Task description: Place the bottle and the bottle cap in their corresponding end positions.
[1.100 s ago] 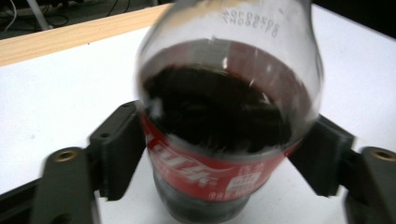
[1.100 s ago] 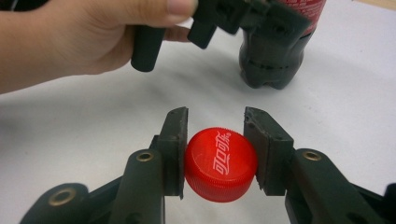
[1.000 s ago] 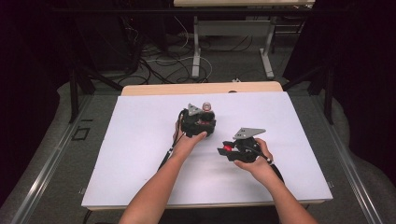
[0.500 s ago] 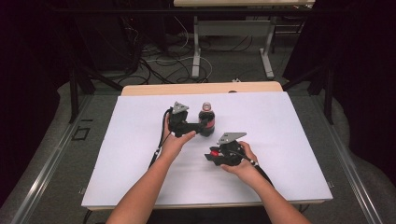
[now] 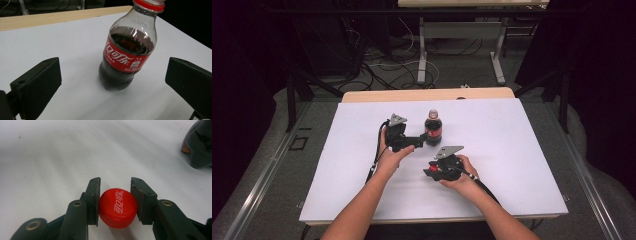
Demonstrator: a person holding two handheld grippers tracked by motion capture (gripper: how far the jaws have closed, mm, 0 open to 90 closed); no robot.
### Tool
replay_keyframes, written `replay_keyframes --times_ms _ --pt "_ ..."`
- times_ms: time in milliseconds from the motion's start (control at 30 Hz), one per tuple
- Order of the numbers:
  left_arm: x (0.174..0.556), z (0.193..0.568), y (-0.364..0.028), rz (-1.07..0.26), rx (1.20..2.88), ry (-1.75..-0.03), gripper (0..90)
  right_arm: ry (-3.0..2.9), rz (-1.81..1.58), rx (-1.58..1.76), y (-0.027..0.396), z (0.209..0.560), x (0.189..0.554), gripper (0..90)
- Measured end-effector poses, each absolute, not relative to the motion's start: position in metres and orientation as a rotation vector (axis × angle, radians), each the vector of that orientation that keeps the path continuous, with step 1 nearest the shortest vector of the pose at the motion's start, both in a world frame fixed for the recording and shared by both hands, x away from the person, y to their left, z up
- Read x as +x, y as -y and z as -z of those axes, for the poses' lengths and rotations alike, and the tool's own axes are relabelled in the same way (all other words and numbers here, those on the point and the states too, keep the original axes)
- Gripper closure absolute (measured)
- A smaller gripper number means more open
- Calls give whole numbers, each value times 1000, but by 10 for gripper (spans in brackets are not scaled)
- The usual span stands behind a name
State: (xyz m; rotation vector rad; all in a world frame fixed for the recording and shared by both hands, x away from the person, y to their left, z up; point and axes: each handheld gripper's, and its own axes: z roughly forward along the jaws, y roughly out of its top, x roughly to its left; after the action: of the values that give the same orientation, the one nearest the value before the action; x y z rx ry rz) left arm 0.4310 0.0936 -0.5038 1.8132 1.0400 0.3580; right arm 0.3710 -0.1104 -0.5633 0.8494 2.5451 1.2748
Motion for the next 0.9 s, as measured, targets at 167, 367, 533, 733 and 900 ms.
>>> replay_keyframes --times_ms 167,367,533,733,900 --pt "429 505 -97 -342 1819 -1056 6 -2544 -1269 850 109 565 372 603" --pt "427 507 -99 -341 1810 -1059 6 -2573 -1244 833 110 566 373 558" --pt "424 507 -101 -331 1816 -1059 6 -2525 -1300 825 112 562 374 426" --pt "419 504 -105 -329 1816 -1064 6 -2489 -1337 842 121 549 371 390" --pt "413 501 -109 -332 1822 -1064 6 -2456 -1346 892 137 536 369 373"
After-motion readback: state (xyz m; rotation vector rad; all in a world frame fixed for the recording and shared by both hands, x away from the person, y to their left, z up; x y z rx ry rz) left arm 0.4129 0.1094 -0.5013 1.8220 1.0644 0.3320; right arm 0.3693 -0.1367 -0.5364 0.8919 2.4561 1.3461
